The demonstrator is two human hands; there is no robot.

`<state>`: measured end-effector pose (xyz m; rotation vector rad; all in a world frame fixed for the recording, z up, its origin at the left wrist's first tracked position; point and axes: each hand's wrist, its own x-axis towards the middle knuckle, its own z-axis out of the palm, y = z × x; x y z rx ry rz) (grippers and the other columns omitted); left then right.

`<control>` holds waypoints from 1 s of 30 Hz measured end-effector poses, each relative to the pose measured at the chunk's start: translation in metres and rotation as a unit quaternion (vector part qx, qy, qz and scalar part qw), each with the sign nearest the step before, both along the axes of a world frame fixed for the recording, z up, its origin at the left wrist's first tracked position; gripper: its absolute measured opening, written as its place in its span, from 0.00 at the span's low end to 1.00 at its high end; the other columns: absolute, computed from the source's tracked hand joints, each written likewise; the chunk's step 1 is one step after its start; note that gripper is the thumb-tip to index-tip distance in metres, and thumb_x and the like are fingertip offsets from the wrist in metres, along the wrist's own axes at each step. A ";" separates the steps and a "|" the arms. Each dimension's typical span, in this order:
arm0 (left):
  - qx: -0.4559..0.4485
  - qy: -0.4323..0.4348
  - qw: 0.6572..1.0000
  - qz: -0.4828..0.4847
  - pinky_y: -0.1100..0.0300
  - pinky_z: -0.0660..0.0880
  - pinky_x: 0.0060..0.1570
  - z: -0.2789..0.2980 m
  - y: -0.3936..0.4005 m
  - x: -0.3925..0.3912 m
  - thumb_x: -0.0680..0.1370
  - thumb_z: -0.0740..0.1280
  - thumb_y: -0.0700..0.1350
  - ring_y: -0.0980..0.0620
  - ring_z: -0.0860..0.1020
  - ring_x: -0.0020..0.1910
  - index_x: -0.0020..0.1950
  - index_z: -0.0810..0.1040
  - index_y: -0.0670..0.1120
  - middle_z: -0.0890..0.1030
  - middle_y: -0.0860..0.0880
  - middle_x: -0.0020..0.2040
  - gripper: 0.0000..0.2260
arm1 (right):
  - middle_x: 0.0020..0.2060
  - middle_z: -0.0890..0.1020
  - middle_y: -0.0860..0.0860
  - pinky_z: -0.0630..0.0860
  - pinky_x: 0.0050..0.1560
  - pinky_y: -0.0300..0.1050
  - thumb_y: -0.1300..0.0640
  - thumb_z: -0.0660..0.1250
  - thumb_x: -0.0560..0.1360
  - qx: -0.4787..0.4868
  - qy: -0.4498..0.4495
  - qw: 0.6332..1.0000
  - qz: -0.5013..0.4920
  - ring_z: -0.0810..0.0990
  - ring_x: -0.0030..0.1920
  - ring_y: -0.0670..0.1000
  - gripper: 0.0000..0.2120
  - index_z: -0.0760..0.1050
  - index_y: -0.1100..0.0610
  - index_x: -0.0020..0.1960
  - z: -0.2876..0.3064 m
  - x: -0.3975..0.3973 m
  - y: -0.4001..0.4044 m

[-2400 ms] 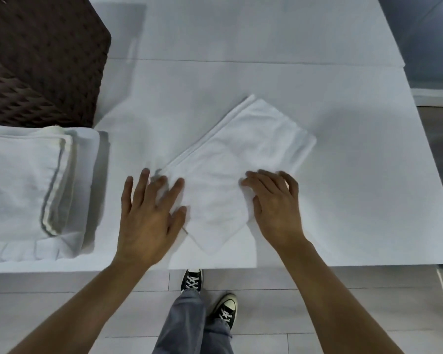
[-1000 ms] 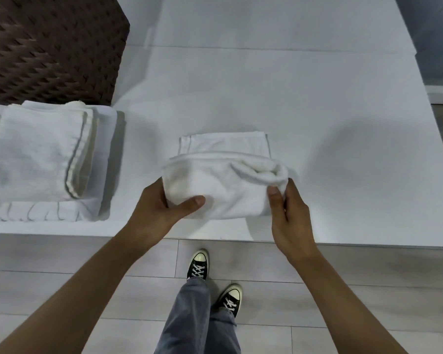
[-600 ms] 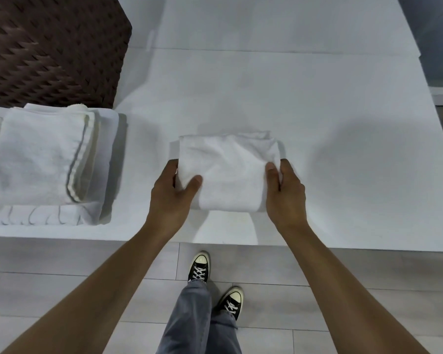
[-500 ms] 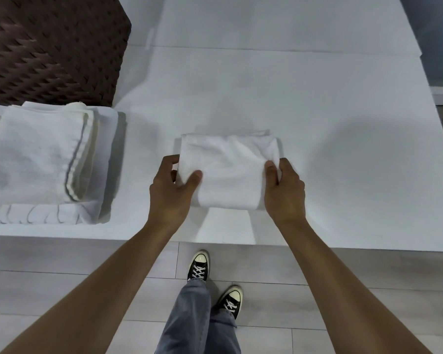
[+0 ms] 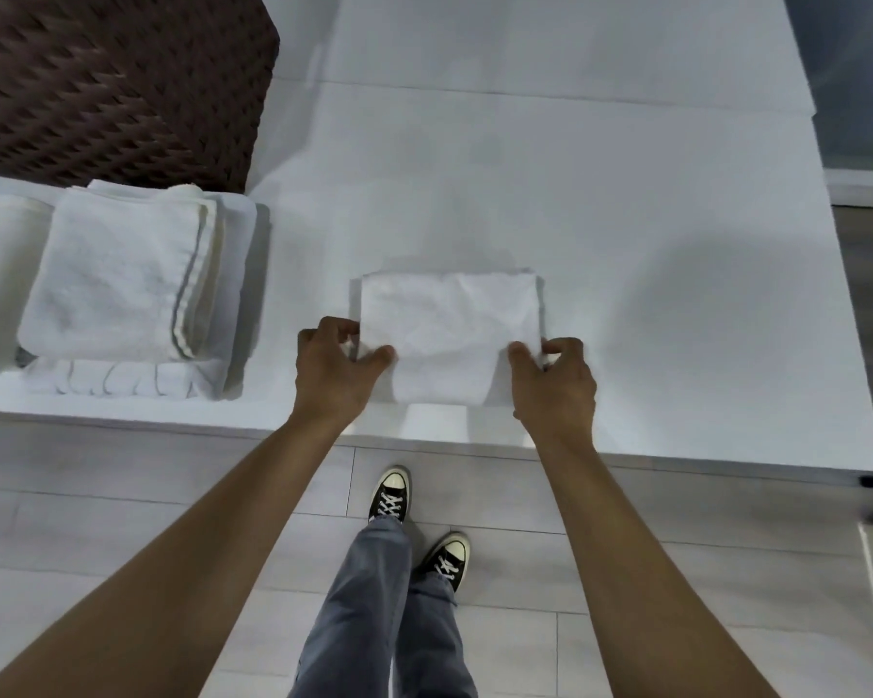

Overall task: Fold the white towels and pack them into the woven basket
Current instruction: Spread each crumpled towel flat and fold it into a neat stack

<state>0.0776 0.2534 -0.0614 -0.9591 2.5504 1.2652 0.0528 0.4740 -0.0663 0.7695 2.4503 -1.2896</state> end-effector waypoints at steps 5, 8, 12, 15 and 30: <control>0.051 -0.063 0.996 0.028 0.59 0.71 0.50 0.009 0.007 0.034 0.71 0.78 0.53 0.50 0.77 0.53 0.63 0.75 0.45 0.79 0.48 0.57 0.25 | 0.37 0.76 0.46 0.84 0.42 0.52 0.43 0.67 0.78 -0.054 -0.091 0.994 -0.009 0.79 0.34 0.50 0.14 0.72 0.53 0.43 0.019 0.017 0.015; 0.106 -0.097 0.988 0.051 0.57 0.75 0.52 0.011 0.011 0.057 0.72 0.77 0.54 0.49 0.79 0.54 0.62 0.76 0.45 0.81 0.49 0.55 0.23 | 0.41 0.80 0.51 0.80 0.44 0.49 0.42 0.68 0.78 -0.126 -0.152 0.980 -0.014 0.80 0.43 0.52 0.17 0.76 0.55 0.41 0.024 0.036 0.021; 0.173 -0.094 0.977 0.077 0.55 0.78 0.53 0.016 0.013 0.081 0.74 0.77 0.49 0.50 0.81 0.47 0.60 0.78 0.45 0.83 0.49 0.48 0.19 | 0.47 0.85 0.52 0.79 0.57 0.51 0.46 0.70 0.78 -0.153 -0.114 0.982 0.007 0.83 0.51 0.53 0.11 0.80 0.52 0.44 0.027 0.065 0.026; 0.173 -0.060 0.981 0.063 0.52 0.80 0.53 0.032 0.013 0.095 0.75 0.75 0.46 0.51 0.82 0.47 0.62 0.77 0.47 0.83 0.51 0.47 0.17 | 0.38 0.84 0.51 0.75 0.45 0.42 0.48 0.69 0.79 -0.158 -0.058 0.985 0.018 0.80 0.41 0.48 0.12 0.81 0.56 0.44 0.044 0.081 0.024; 0.165 0.093 0.975 0.115 0.71 0.75 0.37 0.136 -0.033 0.154 0.78 0.72 0.42 0.57 0.81 0.45 0.59 0.74 0.53 0.82 0.53 0.48 0.13 | 0.41 0.84 0.49 0.71 0.40 0.41 0.52 0.69 0.80 -0.165 0.036 0.976 0.138 0.80 0.41 0.48 0.08 0.81 0.55 0.47 0.155 0.087 -0.039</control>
